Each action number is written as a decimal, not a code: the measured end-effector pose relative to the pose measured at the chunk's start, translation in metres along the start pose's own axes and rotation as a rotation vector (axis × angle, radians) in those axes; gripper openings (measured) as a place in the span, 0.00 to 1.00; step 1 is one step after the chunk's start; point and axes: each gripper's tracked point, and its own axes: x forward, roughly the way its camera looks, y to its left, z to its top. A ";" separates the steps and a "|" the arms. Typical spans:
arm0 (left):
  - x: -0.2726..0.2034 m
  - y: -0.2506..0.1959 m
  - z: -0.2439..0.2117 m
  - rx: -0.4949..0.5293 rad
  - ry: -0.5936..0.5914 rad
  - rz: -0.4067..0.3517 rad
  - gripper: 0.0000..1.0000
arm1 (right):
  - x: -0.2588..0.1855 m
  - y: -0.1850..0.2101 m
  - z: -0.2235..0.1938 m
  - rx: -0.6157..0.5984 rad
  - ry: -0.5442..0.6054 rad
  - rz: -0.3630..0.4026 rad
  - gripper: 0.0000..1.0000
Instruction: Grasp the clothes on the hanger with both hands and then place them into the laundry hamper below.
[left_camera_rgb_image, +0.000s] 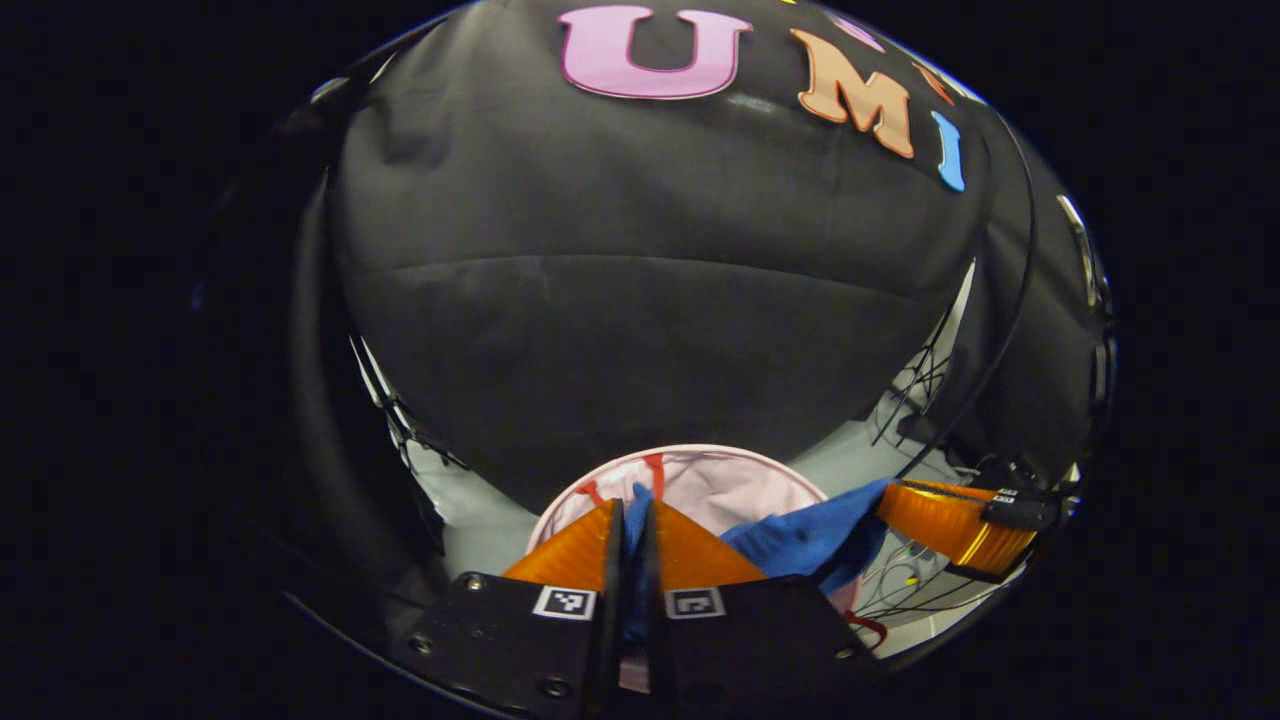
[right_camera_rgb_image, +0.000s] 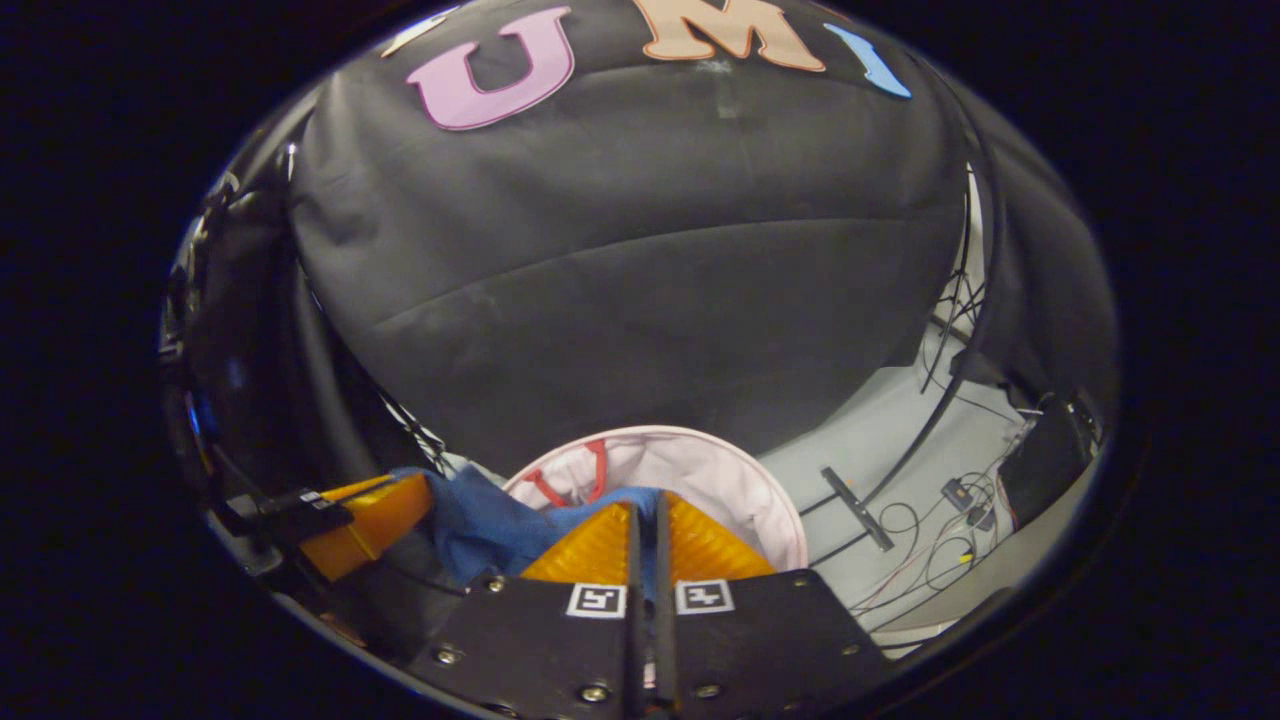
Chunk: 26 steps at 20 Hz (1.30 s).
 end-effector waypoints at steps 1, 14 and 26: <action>-0.003 0.004 0.007 0.005 -0.002 0.023 0.32 | -0.007 -0.001 0.010 -0.007 -0.021 -0.013 0.08; -0.084 0.003 0.071 0.006 -0.104 0.057 1.00 | -0.109 -0.001 0.080 -0.091 -0.203 -0.077 1.00; -0.194 -0.034 0.164 0.047 -0.323 0.026 0.96 | -0.205 -0.018 0.160 -0.134 -0.414 -0.093 0.99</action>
